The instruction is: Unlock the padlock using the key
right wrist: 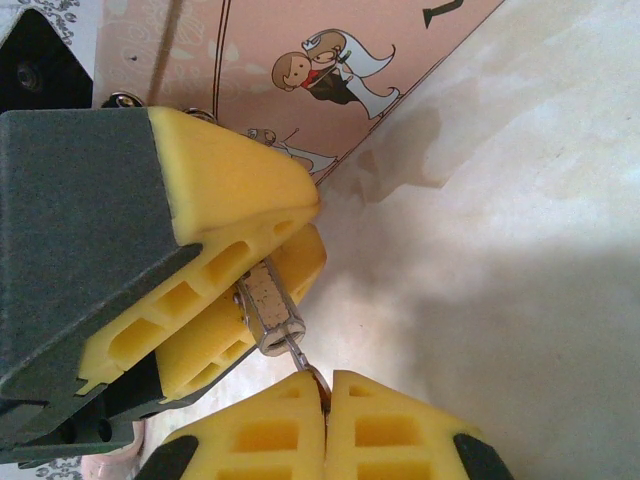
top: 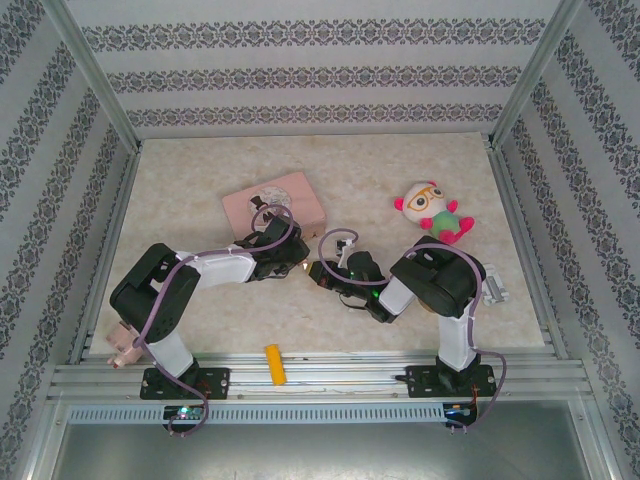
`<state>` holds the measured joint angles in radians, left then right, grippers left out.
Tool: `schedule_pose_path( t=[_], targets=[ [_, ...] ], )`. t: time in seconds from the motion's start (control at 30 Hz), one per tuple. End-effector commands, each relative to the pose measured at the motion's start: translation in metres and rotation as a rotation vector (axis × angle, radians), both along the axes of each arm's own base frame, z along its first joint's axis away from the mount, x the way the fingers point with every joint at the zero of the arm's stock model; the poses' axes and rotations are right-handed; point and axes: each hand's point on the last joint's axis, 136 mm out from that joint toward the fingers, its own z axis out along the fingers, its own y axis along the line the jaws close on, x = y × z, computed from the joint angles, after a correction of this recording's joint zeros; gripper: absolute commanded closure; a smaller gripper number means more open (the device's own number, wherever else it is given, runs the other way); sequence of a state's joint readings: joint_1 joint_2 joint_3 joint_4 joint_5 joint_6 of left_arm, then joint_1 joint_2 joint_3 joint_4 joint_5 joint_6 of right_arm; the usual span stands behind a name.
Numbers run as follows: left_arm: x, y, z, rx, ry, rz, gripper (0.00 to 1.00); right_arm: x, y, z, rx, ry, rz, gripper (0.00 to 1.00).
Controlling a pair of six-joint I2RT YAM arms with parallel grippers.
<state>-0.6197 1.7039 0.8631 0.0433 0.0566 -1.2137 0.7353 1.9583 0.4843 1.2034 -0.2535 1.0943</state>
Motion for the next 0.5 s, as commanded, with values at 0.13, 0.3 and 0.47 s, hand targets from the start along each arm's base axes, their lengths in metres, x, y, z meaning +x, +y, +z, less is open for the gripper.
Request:
schedule_pose_path(
  t=[0.13, 0.3, 0.47],
  targets=[
    [-0.0019, -0.0167, 0.0203, -0.096, -0.010, -0.034, 0.79, 0.0330, -0.0139, 0.0092, 0.002, -0.039, -0.125, 1.00],
    [-0.0029, -0.0161, 0.0201, -0.097, -0.010, -0.034, 0.79, 0.0350, -0.0139, 0.0121, 0.017, -0.033, -0.132, 1.00],
    [-0.0034, -0.0144, 0.0194, -0.096, -0.012, -0.029, 0.79, 0.0359, -0.0171, 0.0096, 0.024, -0.017, -0.146, 1.00]
  ],
)
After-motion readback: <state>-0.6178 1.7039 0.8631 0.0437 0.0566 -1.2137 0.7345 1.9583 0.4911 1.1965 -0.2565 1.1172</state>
